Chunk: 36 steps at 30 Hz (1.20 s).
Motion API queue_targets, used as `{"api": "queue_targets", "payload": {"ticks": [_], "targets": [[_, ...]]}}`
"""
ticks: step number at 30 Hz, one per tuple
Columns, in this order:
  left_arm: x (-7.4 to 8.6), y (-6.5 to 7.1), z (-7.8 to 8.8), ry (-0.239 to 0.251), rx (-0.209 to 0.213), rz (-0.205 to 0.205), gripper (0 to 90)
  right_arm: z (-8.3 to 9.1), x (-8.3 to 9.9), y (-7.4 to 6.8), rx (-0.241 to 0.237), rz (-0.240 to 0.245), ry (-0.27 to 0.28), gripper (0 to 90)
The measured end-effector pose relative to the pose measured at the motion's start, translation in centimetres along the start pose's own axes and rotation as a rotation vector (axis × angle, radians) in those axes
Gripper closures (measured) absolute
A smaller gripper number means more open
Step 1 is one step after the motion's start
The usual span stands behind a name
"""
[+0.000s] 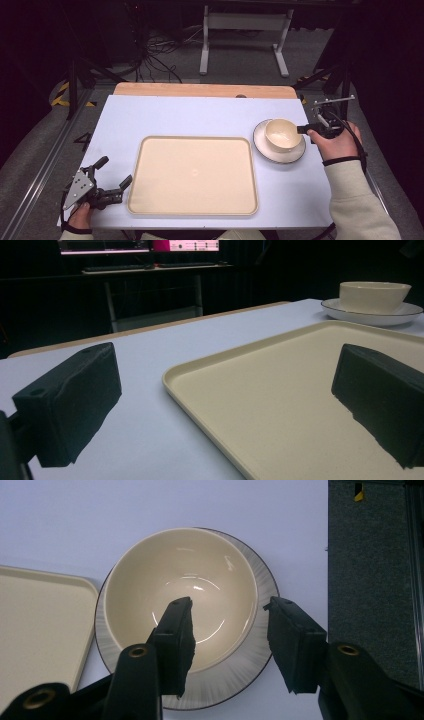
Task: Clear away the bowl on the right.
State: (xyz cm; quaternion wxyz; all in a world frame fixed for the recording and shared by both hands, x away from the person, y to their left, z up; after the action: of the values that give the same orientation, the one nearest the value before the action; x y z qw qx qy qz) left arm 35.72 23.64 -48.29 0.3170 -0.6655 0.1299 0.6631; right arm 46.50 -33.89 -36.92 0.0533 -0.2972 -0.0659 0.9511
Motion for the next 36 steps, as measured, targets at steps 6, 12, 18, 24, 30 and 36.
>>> {"api": "queue_targets", "payload": {"ticks": [6,12,18,24,30,36], "targets": [[0.0,0.0,0.0,-0.001,0.001,0.003,0.2,-0.6,-1.1,0.3,-0.007,-0.021,-0.003,52.4],[0.0,0.0,0.0,-0.002,0.001,0.003,0.2,-1.6,-1.8,0.7,-0.033,-0.042,-0.013,50.7],[0.0,0.0,0.0,-0.001,0.001,0.004,0.2,-2.1,-2.7,0.9,-0.069,-0.054,0.013,48.3],[0.0,0.0,0.0,0.0,0.0,0.004,0.2,-3.3,-2.9,1.1,-0.057,-0.014,0.003,47.7],[0.0,0.0,0.0,0.0,0.0,0.004,0.2,-4.7,-2.7,1.4,-0.025,-0.004,-0.031,47.3],[0.0,0.0,0.0,0.0,0.0,0.001,0.2,-6.0,-2.4,1.8,0.001,-0.01,-0.075,47.1]]}}
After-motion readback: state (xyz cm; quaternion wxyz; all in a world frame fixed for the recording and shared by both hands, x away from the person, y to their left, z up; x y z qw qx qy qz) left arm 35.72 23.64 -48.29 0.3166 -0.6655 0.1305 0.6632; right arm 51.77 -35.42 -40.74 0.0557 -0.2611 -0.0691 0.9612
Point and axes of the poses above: each handheld gripper's, and its own axes: z roughly backward along the jaws, x roughly out of its underside, y roughly to its right, the point moved 7 cm from there along -z, roughly forward along the jaws, and after that the axes turned 13 degrees about -z, right-handed, at the moved point
